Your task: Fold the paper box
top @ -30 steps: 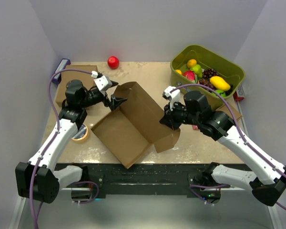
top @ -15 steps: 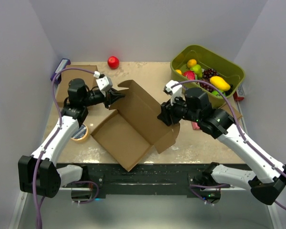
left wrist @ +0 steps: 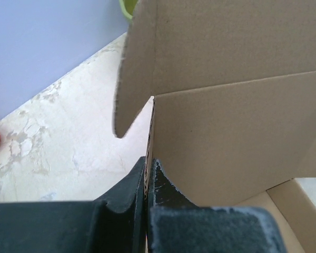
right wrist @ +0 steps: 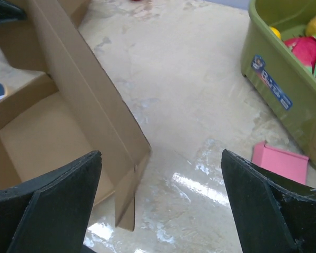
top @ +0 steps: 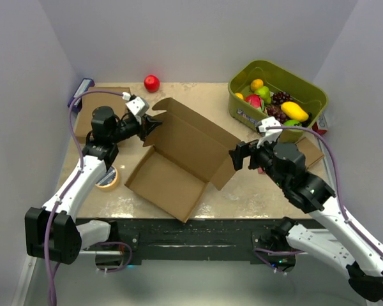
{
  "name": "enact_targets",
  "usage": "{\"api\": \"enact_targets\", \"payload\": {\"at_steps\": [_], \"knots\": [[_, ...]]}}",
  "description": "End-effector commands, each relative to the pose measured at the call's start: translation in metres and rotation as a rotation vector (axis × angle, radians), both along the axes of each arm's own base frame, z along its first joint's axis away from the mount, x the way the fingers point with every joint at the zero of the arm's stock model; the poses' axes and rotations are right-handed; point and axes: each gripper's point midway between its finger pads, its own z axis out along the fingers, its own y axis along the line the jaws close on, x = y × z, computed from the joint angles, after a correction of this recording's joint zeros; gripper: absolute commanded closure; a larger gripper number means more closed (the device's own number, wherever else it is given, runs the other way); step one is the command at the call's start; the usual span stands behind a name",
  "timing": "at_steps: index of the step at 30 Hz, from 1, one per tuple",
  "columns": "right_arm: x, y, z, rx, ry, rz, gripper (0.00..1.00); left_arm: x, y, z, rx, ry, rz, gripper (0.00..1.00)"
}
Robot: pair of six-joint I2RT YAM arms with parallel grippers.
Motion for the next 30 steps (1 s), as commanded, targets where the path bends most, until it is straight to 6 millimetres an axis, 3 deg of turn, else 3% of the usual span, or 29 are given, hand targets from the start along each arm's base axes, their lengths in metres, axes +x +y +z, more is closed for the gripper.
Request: {"api": "enact_targets", "payload": {"at_steps": [1, 2, 7, 9, 14, 17, 20, 21, 22, 23, 28, 30], "knots": [[0.013, -0.01, -0.014, 0.068, -0.033, -0.097, 0.01, 0.015, 0.015, 0.017, -0.045, -0.042, 0.107, 1.0], [0.013, -0.009, -0.024, 0.073, -0.023, -0.098, 0.01, 0.018, 0.018, 0.016, -0.045, -0.041, 0.13, 1.0], [0.025, -0.003, -0.035, 0.124, -0.038, -0.103, 0.01, 0.018, 0.022, 0.017, -0.056, -0.057, 0.132, 1.0], [0.028, 0.007, -0.053, 0.12, -0.011, -0.068, 0.01, 0.018, 0.021, 0.018, -0.057, -0.06, 0.121, 1.0], [0.041, 0.025, -0.059, 0.169, -0.048, -0.014, 0.05, 0.019, 0.02, 0.015, -0.057, -0.055, 0.116, 1.0], [0.045, 0.035, -0.059, 0.19, -0.057, 0.018, 0.21, 0.02, 0.021, 0.013, -0.077, -0.031, 0.131, 1.0], [0.051, 0.032, -0.056, 0.18, -0.079, -0.007, 0.41, 0.024, 0.022, 0.012, -0.098, -0.023, 0.151, 1.0], [0.055, 0.029, -0.056, 0.17, -0.086, -0.032, 0.48, 0.026, 0.022, 0.007, -0.104, -0.008, 0.16, 1.0], [0.058, 0.026, -0.055, 0.166, -0.097, -0.05, 0.64, 0.029, 0.022, 0.011, -0.127, -0.02, 0.166, 1.0], [0.061, 0.025, -0.053, 0.152, -0.11, -0.062, 0.69, 0.032, 0.022, 0.012, -0.139, -0.023, 0.174, 1.0], [0.085, 0.015, -0.057, 0.069, -0.124, -0.169, 0.77, 0.044, 0.017, 0.009, -0.208, -0.024, 0.169, 1.0], [0.092, 0.012, -0.059, 0.04, -0.129, -0.193, 0.78, 0.049, 0.017, -0.001, -0.215, -0.002, 0.178, 1.0]]}}
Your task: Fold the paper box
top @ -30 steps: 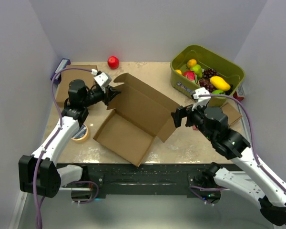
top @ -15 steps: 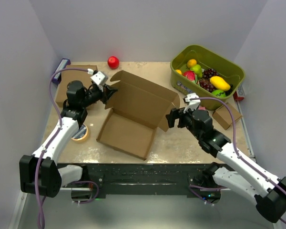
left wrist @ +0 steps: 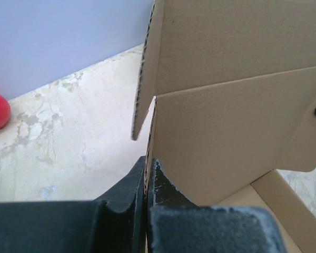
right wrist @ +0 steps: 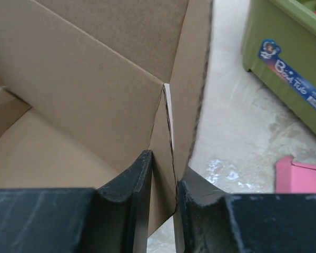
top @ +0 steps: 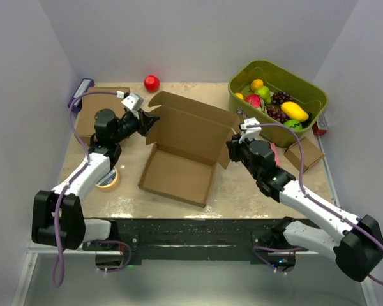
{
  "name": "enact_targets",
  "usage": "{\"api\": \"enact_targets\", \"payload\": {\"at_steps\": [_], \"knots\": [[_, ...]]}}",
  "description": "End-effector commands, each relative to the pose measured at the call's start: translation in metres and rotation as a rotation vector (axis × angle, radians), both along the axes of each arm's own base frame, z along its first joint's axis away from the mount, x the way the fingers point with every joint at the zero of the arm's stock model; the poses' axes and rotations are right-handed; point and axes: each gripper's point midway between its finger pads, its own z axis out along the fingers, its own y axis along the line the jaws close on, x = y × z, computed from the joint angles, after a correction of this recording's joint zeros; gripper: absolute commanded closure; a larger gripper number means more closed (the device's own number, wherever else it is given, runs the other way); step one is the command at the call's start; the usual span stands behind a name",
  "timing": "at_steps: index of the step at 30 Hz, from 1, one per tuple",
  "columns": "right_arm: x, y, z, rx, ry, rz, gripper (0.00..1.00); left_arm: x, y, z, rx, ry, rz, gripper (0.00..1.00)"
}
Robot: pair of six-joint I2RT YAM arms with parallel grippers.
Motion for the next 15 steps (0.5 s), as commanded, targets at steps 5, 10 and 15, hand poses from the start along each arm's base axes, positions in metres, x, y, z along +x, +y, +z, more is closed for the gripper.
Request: {"api": "enact_targets", "payload": {"at_steps": [5, 10, 15], "knots": [[0.039, -0.015, 0.026, -0.057, -0.115, -0.164, 0.8, 0.022, 0.004, 0.003, -0.066, -0.026, 0.053, 0.82], [0.038, -0.012, 0.029, -0.048, -0.12, -0.146, 0.67, 0.024, 0.015, -0.011, -0.023, 0.032, 0.123, 0.31], [0.03, -0.015, 0.04, -0.035, -0.132, -0.129, 0.32, 0.015, 0.062, -0.023, 0.04, 0.137, 0.397, 0.21]]}}
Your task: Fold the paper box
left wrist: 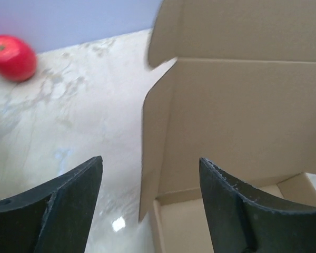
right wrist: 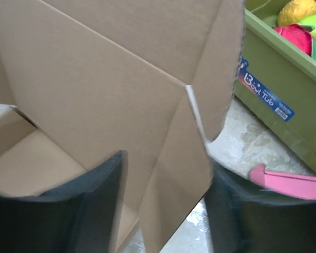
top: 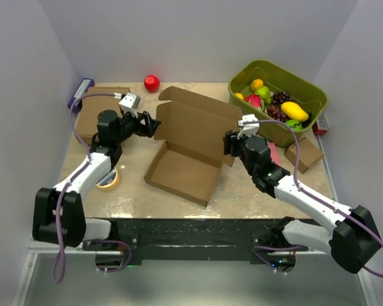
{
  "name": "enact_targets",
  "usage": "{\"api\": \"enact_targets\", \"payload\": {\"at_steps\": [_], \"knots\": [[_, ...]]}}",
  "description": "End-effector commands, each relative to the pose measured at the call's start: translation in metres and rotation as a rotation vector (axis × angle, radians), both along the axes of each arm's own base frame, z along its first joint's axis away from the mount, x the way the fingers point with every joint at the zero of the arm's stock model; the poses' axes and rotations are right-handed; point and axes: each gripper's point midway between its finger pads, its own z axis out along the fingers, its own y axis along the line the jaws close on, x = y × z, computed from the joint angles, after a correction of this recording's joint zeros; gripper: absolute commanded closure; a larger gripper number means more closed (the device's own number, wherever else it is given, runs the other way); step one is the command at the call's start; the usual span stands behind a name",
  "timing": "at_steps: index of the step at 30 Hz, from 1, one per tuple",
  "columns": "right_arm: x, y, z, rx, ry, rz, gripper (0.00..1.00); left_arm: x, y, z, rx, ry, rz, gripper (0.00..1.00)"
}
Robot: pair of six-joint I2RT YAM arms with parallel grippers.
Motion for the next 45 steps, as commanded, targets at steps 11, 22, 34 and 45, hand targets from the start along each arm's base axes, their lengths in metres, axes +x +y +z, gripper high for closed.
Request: {"api": "enact_targets", "payload": {"at_steps": [11, 22, 34, 45], "knots": [[-0.02, -0.009, 0.073, 0.052, -0.124, 0.048, 0.01, -0.105, 0.155, -0.078, 0.172, 0.42, 0.877, 0.01], [-0.048, -0.025, 0.108, 0.125, -0.215, 0.064, 0.01, -0.136, 0.173, -0.158, 0.223, 0.75, 1.006, 0.0], [-0.056, -0.031, 0.118, 0.157, -0.25, 0.061, 0.01, -0.141, 0.168, -0.218, 0.323, 0.916, 0.947, 0.34], [-0.057, -0.038, 0.119, 0.159, -0.27, 0.035, 0.01, -0.149, 0.152, -0.239, 0.34, 1.031, 0.834, 0.97]]}}
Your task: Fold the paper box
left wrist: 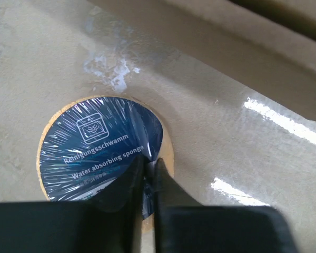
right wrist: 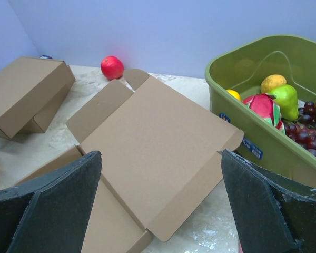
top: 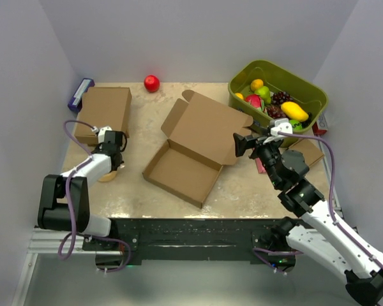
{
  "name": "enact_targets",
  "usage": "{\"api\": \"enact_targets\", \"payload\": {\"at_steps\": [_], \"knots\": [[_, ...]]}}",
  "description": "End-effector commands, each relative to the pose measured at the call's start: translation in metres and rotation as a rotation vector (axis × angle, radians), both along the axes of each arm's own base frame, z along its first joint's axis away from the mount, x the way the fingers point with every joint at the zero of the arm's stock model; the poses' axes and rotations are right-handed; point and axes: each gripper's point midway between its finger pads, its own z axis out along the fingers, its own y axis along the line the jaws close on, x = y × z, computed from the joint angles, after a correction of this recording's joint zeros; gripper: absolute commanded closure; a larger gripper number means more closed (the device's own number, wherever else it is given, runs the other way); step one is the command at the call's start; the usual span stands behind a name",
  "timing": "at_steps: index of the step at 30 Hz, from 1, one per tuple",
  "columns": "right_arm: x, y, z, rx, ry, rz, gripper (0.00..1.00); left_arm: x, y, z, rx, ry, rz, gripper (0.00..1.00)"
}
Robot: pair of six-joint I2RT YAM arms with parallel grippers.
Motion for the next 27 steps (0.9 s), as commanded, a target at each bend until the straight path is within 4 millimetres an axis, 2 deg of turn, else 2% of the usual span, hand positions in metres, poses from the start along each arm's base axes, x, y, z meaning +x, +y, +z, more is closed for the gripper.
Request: {"api": "enact_targets", "payload": {"at_steps": [1, 6, 9, 13, 16, 17, 24, 26, 27], "knots": [[0.001, -0.006, 0.007, 0.013, -0.033, -0.026, 0.01, -0.05, -0.04, -0.049, -0.229, 0.21, -0.075, 1.0], [0.001, -0.008, 0.007, 0.013, -0.035, -0.034, 0.01, -0.049, -0.045, -0.036, -0.256, 0.171, -0.098, 1.0], [0.001, -0.01, 0.006, 0.011, -0.036, -0.043, 0.01, -0.047, -0.049, -0.018, -0.278, 0.124, -0.116, 1.0], [0.003, -0.013, 0.004, 0.005, -0.032, -0.063, 0.01, -0.037, -0.059, 0.023, -0.32, -0.025, -0.162, 1.0], [0.002, -0.013, 0.004, 0.001, -0.036, -0.065, 0.01, -0.044, -0.066, 0.036, -0.348, -0.084, -0.196, 1.0], [0.002, -0.015, 0.005, 0.002, -0.039, -0.071, 0.01, -0.039, -0.071, 0.042, -0.367, -0.129, -0.222, 1.0], [0.001, -0.01, -0.003, -0.006, 0.006, -0.047, 0.01, -0.043, -0.108, 0.076, -0.352, -0.212, -0.374, 1.0], [0.0, -0.01, -0.004, -0.007, 0.015, -0.044, 0.01, -0.045, -0.108, 0.083, -0.336, -0.237, -0.377, 1.0], [-0.001, -0.009, -0.002, 0.001, 0.014, -0.039, 0.01, -0.044, -0.106, 0.094, -0.325, -0.281, -0.377, 1.0]]}}
